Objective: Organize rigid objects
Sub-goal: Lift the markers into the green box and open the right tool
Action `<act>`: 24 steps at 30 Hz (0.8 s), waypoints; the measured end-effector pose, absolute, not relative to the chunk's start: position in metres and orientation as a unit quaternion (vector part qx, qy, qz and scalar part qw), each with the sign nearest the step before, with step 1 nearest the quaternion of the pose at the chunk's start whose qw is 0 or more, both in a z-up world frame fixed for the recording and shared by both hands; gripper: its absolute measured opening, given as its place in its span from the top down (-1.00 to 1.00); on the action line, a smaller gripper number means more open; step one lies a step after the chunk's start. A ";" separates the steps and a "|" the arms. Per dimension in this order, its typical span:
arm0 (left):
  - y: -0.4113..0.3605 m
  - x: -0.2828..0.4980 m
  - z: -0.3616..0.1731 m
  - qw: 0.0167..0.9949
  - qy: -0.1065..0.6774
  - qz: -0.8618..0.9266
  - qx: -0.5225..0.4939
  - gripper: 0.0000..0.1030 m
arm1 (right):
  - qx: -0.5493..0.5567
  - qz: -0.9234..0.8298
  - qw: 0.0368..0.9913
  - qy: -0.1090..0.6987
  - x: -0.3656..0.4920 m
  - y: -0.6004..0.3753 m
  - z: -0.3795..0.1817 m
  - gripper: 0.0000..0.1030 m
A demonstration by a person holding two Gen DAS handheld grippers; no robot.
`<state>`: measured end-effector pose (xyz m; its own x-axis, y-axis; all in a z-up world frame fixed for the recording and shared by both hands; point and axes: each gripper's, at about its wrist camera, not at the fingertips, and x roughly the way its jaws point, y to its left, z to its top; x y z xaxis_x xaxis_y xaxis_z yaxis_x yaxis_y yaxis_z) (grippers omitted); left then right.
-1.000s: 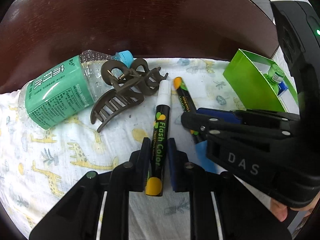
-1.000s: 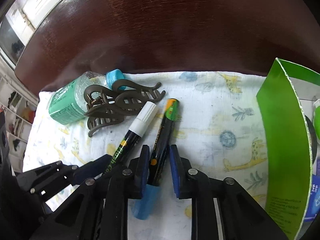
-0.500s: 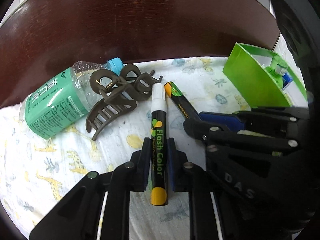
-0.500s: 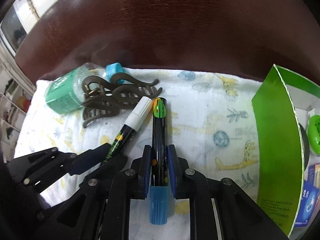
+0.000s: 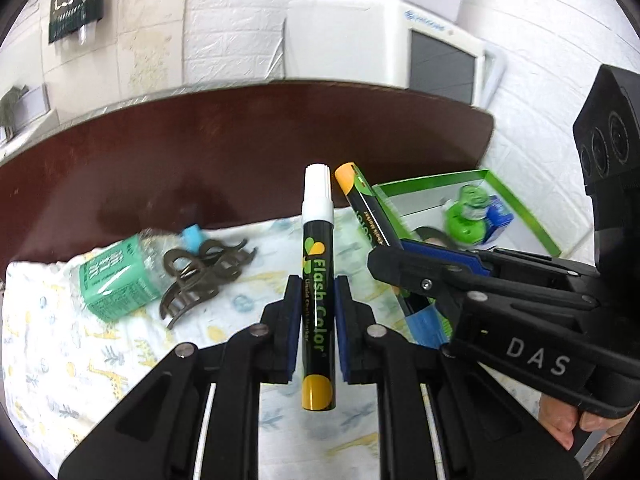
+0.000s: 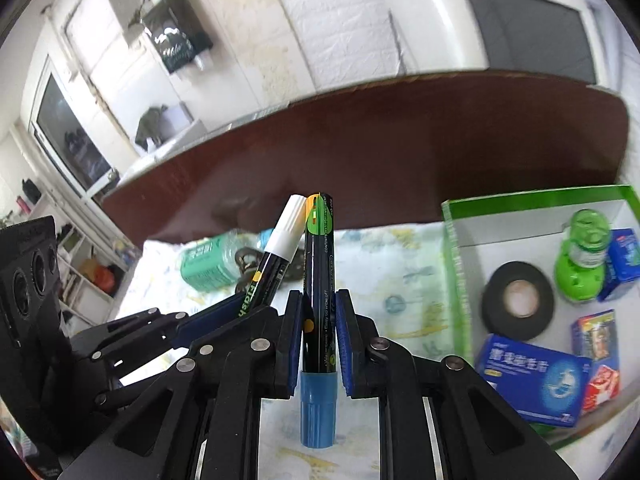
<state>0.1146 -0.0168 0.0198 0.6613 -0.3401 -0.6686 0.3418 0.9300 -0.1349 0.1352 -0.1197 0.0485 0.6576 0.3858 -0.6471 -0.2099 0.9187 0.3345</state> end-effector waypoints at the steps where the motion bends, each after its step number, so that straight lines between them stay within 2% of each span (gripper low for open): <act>1: -0.025 0.113 0.024 0.912 0.362 -0.192 0.002 0.73 | 0.121 0.161 0.905 0.373 0.132 -0.130 0.052 0.66; 13: -0.119 0.107 0.044 0.898 0.358 -0.252 0.030 0.73 | 0.198 0.066 0.919 0.335 0.101 -0.263 0.060 0.66; 24: -0.165 0.123 0.020 0.882 0.393 -0.253 0.053 0.73 | 0.217 0.072 0.904 0.361 0.117 -0.296 0.028 0.65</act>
<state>0.1235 -0.1649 0.0203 0.5631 -0.4053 -0.7202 0.4879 0.8664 -0.1062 0.1167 -0.2963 0.0284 0.7284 0.2865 -0.6224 0.0273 0.8955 0.4441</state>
